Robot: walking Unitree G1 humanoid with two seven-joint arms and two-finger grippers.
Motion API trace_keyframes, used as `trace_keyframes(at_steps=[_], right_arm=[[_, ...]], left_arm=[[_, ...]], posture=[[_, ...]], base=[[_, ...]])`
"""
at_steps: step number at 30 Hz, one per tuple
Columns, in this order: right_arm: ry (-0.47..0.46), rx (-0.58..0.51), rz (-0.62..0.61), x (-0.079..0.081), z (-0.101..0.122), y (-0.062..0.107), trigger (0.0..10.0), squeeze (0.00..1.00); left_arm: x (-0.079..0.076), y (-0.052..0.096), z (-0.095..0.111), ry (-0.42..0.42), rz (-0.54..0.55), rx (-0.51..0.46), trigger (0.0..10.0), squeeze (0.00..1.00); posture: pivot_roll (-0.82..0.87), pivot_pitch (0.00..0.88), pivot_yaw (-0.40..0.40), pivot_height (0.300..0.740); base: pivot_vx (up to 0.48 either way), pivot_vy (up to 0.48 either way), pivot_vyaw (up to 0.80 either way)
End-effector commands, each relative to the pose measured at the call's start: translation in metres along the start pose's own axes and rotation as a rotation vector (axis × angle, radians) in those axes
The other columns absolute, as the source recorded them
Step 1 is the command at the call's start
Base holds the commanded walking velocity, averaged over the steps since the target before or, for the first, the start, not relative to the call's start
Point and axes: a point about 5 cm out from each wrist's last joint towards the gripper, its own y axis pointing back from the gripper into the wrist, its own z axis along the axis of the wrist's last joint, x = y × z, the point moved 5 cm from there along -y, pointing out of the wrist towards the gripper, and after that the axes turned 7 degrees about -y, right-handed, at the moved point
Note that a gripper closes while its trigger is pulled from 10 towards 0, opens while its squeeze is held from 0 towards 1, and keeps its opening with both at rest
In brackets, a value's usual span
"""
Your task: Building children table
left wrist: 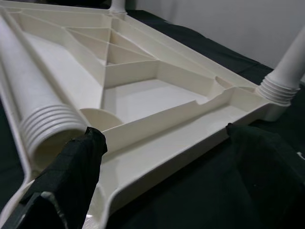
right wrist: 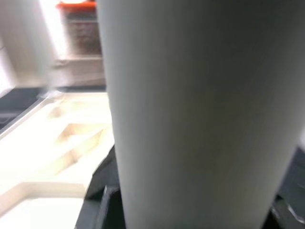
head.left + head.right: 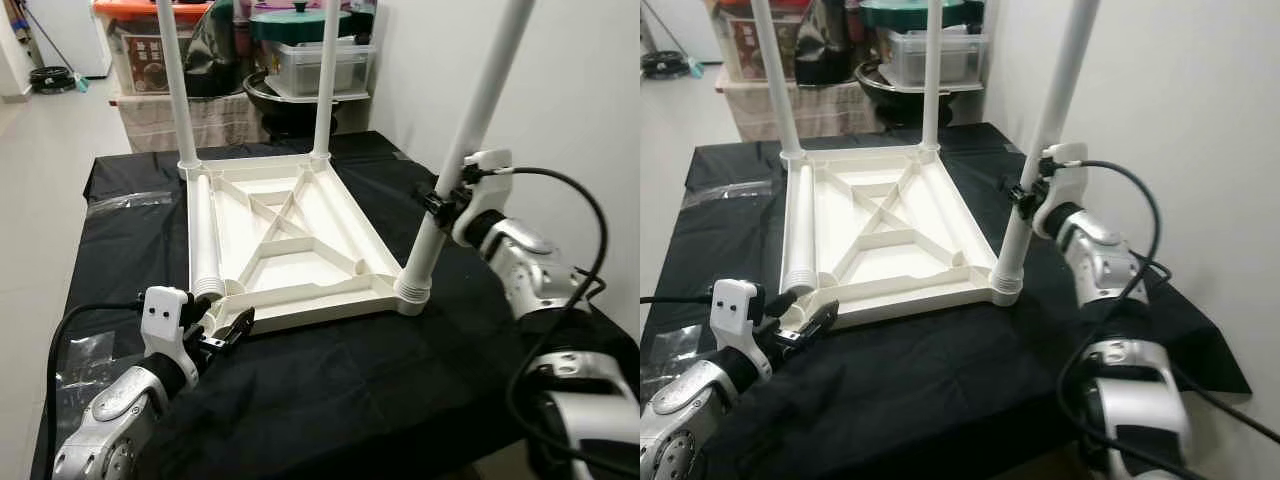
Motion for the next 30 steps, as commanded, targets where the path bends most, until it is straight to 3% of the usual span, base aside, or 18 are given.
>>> trace_keyframes(at_steps=[1,4,5,6,7,10,17,22,23,24,25,30], right_arm=[[-0.036,0.143,-0.137,-0.013,-0.045,0.005,0.0,0.0],[-0.08,0.123,-0.348,-0.006,-0.061,0.006,0.0,0.0],[-0.08,0.123,-0.348,-0.006,-0.061,0.006,0.0,0.0],[-0.109,0.141,-0.408,0.006,-0.073,0.006,0.0,0.0],[-0.109,0.141,-0.408,0.006,-0.073,0.006,0.0,0.0],[-0.128,0.19,-0.458,0.027,-0.089,0.004,0.0,0.0],[-0.094,0.201,-0.577,0.032,-0.08,0.001,0.0,0.0],[-0.117,0.197,-0.57,0.041,-0.074,-0.004,0.0,0.0],[-0.123,0.194,-0.55,0.045,-0.072,-0.006,4.1,0.0],[-0.125,0.192,-0.537,0.047,-0.071,-0.007,4.1,0.0],[-0.128,0.184,-0.515,0.052,-0.07,-0.007,10.0,0.0],[-0.142,0.176,-0.513,0.051,-0.066,-0.005,10.0,0.0]], left_arm=[[-0.003,-0.002,0.0,-0.005,-0.007,-0.003,10.0,0.0],[-0.003,-0.003,0.0,-0.005,-0.009,-0.003,10.0,0.0],[-0.003,-0.003,0.0,-0.005,-0.009,-0.003,10.0,0.0],[-0.003,-0.004,0.001,-0.005,-0.007,-0.003,10.0,0.0],[-0.003,-0.004,0.001,-0.005,-0.007,-0.003,10.0,0.0],[-0.003,-0.003,-0.001,-0.004,-0.001,0.0,10.0,0.0],[-0.004,-0.002,-0.004,0.003,0.01,0.004,10.0,0.0],[-0.007,-0.003,-0.004,0.008,0.008,0.003,10.0,0.0],[-0.007,-0.003,-0.004,0.008,0.006,0.003,10.0,0.0],[-0.007,-0.003,-0.004,0.008,0.006,0.003,10.0,0.0],[-0.006,-0.003,-0.004,0.006,0.005,0.004,10.0,0.0],[-0.006,-0.004,-0.003,0.003,0.002,0.005,10.0,0.0]], posture=[[0.09,0.0,-0.06,0.74],[0.09,0.0,-0.06,0.74],[0.09,0.0,-0.06,0.74],[0.09,0.0,-0.065,0.74],[0.09,0.0,-0.065,0.74],[0.09,0.0,-0.08,0.74],[0.09,0.0,-0.096,0.74],[0.09,0.0,-0.097,0.74],[0.09,0.0,-0.097,0.74],[0.09,0.0,-0.097,0.74],[0.09,0.0,-0.092,0.74],[0.09,0.0,-0.089,0.74]], base=[[0.0,0.0,0.0],[0.0,0.0,0.0],[0.0,0.0,0.0],[0.0,0.0,0.0],[0.0,0.0,0.0],[0.0,0.0,0.0],[0.0,0.0,0.0],[0.0,0.0,0.0],[0.0,0.0,0.0],[0.0,0.0,0.0],[0.0,0.0,0.0],[0.0,0.0,0.0]])
